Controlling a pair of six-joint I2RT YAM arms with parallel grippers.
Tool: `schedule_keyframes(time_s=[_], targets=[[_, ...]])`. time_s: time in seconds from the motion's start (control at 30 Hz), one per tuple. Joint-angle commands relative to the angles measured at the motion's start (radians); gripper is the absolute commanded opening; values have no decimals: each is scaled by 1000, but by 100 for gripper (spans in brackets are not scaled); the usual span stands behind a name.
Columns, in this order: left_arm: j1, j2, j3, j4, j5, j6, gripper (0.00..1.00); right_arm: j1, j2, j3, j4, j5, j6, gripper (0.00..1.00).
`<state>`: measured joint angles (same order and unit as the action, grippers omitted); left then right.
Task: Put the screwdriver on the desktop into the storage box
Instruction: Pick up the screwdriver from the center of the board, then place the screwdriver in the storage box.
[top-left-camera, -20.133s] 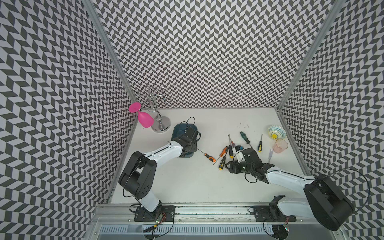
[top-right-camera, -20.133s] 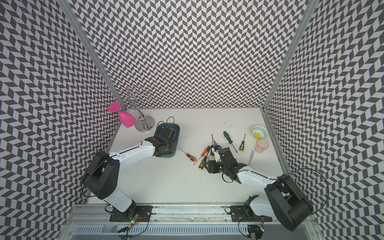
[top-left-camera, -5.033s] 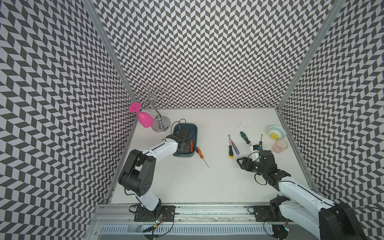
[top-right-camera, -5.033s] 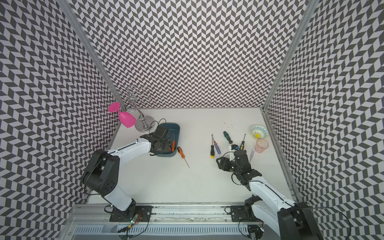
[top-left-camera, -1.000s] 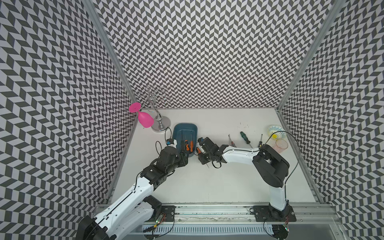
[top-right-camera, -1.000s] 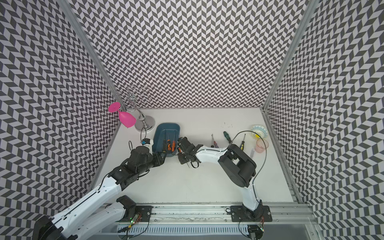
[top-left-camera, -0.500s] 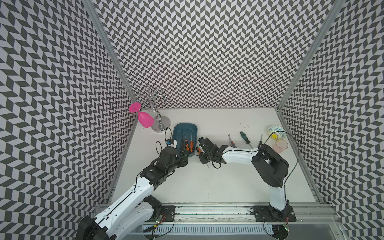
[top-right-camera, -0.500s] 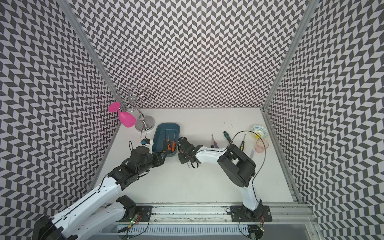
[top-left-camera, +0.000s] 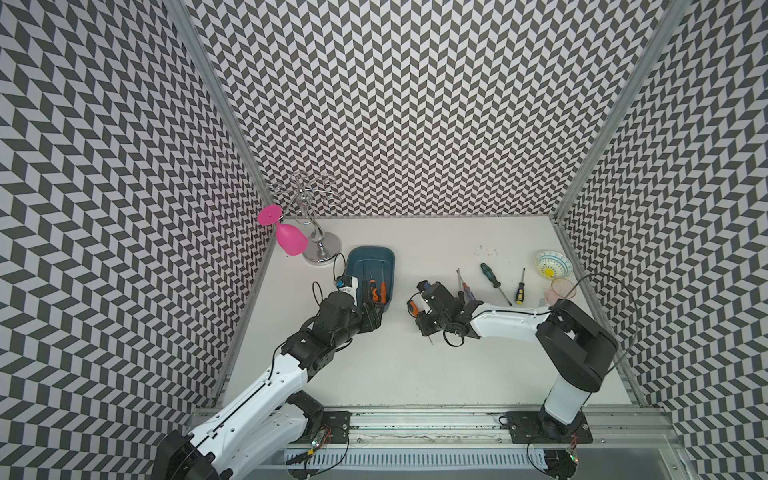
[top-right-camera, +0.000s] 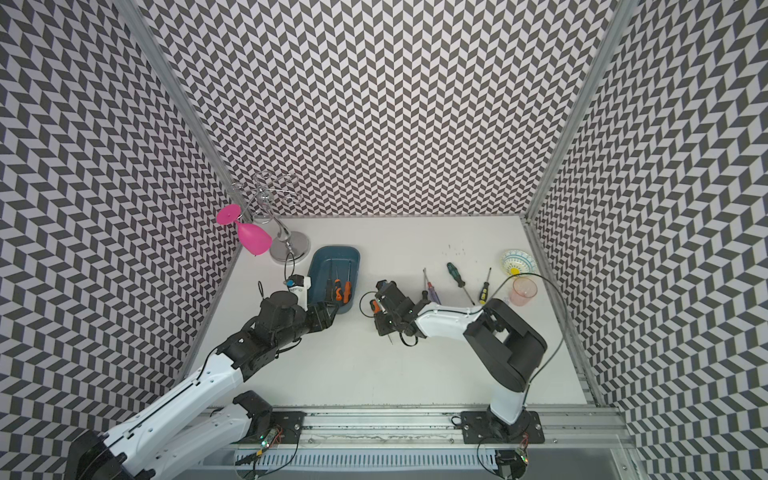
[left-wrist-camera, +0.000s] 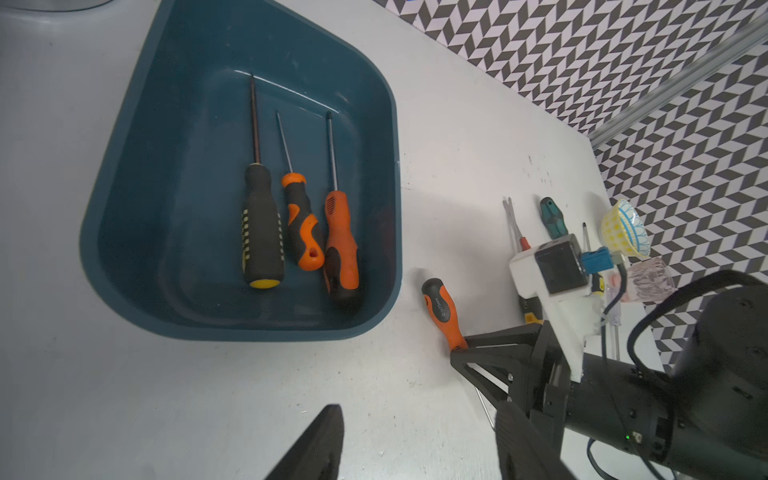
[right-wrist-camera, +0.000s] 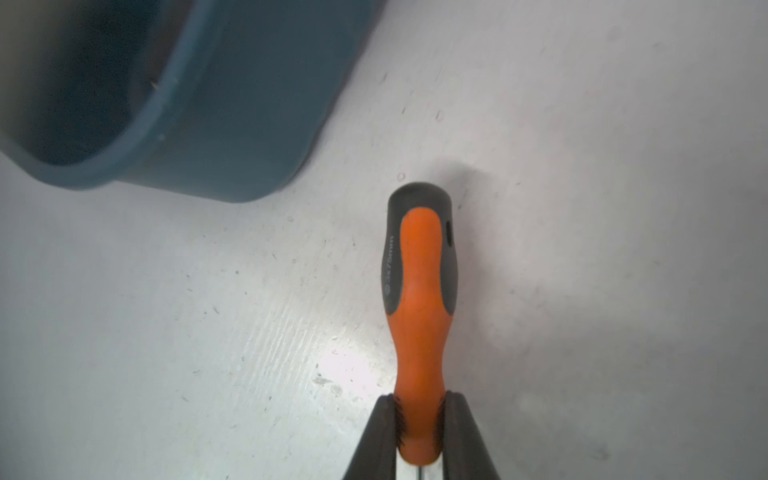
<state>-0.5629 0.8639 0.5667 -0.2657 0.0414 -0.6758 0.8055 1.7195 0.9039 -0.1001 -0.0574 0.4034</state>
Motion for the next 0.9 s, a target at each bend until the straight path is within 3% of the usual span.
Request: schedule_keyframes(time_s=[0.0, 0.43, 0.87], targets=[[-19, 9, -17, 115, 73, -10, 62, -34, -115, -65, 147, -106, 40, 13], [-122, 157, -37, 483, 178, -81, 73, -89, -416, -274, 345, -283, 109, 13], [-216, 337, 50, 623, 187, -92, 63, -91, -516, -334, 409, -341, 142, 13]])
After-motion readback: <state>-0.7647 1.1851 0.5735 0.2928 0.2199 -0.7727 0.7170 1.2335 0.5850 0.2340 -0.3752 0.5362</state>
